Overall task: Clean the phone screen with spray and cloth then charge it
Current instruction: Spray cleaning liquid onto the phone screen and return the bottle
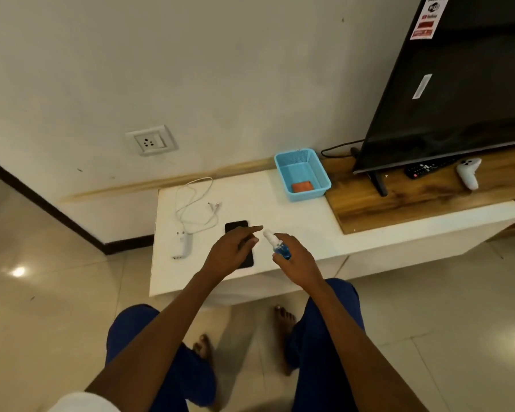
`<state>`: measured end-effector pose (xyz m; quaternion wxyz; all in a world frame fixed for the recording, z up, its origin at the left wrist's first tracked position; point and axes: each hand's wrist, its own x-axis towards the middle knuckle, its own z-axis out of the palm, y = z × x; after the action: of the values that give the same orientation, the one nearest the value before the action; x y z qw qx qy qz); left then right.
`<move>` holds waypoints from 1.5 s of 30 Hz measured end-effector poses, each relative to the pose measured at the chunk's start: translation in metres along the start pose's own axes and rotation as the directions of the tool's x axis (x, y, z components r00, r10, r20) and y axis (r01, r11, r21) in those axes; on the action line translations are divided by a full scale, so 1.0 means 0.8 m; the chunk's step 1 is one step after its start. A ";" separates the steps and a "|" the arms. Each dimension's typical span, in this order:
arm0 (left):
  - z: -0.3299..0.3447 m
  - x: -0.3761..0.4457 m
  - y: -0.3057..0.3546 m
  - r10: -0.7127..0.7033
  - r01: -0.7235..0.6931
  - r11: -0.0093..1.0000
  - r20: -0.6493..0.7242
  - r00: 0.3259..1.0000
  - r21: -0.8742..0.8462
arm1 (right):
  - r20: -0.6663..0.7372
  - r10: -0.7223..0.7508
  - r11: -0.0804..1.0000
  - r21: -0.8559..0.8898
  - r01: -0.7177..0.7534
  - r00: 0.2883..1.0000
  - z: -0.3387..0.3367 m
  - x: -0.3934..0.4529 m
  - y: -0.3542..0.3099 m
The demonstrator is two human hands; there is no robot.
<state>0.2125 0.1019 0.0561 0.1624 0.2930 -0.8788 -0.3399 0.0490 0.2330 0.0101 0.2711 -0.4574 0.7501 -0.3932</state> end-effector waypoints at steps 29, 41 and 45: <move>-0.006 0.036 0.046 -0.014 0.034 0.997 0.248 0.969 -0.076 | -0.141 -0.221 0.972 -0.109 0.207 0.965 0.010 -0.008 0.000; -0.005 0.052 0.027 -0.283 0.293 0.820 0.097 0.954 -0.492 | -0.148 0.024 0.995 0.101 -0.009 0.989 0.000 0.015 0.012; 0.032 0.066 0.016 -0.364 0.316 0.669 0.074 0.928 -0.673 | -0.253 0.147 0.973 0.212 -0.094 0.956 -0.014 0.034 0.022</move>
<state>0.1543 0.0895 0.0509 0.2203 0.3836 -0.6193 -0.6487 0.0201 0.2170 -0.0002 0.2352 -0.3241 0.7636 -0.5066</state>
